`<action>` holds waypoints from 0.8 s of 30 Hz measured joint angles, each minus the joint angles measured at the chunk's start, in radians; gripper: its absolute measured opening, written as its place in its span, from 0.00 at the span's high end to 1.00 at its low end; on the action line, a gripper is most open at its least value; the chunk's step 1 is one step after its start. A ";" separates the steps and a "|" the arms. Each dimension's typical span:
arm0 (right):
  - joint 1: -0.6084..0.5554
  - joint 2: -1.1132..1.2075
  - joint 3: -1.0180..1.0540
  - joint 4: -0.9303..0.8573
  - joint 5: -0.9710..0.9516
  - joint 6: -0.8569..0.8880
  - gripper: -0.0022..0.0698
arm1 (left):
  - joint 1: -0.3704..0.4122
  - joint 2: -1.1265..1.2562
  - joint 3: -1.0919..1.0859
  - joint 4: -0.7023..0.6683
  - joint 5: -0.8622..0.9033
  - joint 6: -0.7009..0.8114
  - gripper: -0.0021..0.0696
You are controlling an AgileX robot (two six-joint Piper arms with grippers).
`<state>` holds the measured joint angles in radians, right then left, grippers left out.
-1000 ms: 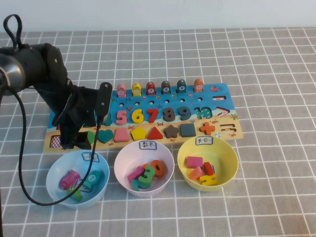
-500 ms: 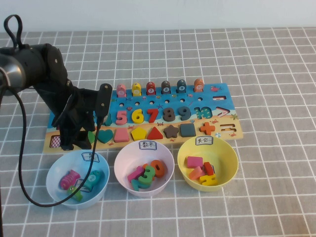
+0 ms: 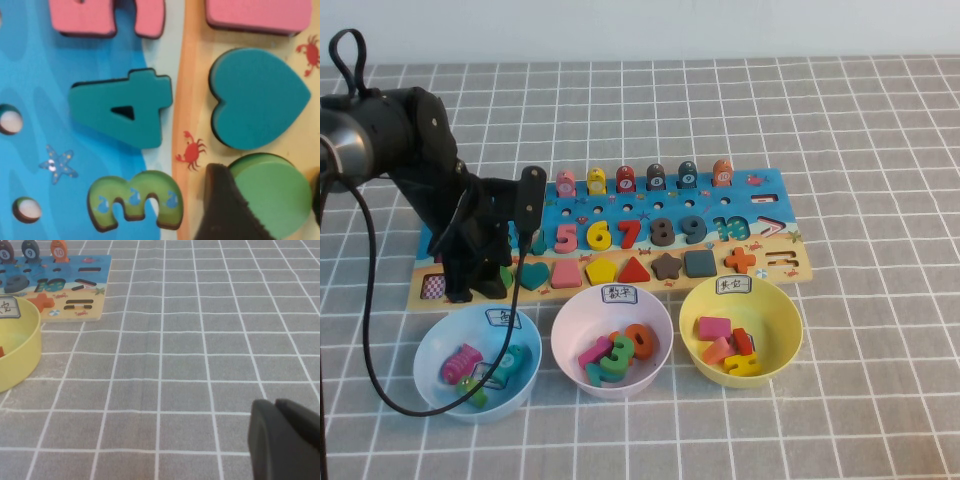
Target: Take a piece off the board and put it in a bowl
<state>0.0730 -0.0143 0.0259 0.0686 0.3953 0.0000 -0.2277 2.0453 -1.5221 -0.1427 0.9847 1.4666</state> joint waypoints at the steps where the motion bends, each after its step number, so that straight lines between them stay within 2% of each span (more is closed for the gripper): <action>1: 0.000 0.000 0.000 0.000 0.000 0.000 0.99 | 0.000 0.001 -0.002 0.000 -0.002 0.000 0.55; 3: 0.000 0.000 0.000 0.000 0.000 0.000 0.99 | 0.000 0.001 -0.002 0.000 -0.004 0.000 0.58; 24: 0.000 0.000 0.000 -0.002 0.000 0.000 0.99 | 0.000 -0.019 0.000 0.000 -0.013 0.000 0.58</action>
<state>0.0730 -0.0143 0.0259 0.0671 0.3953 0.0000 -0.2277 2.0265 -1.5222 -0.1427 0.9715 1.4662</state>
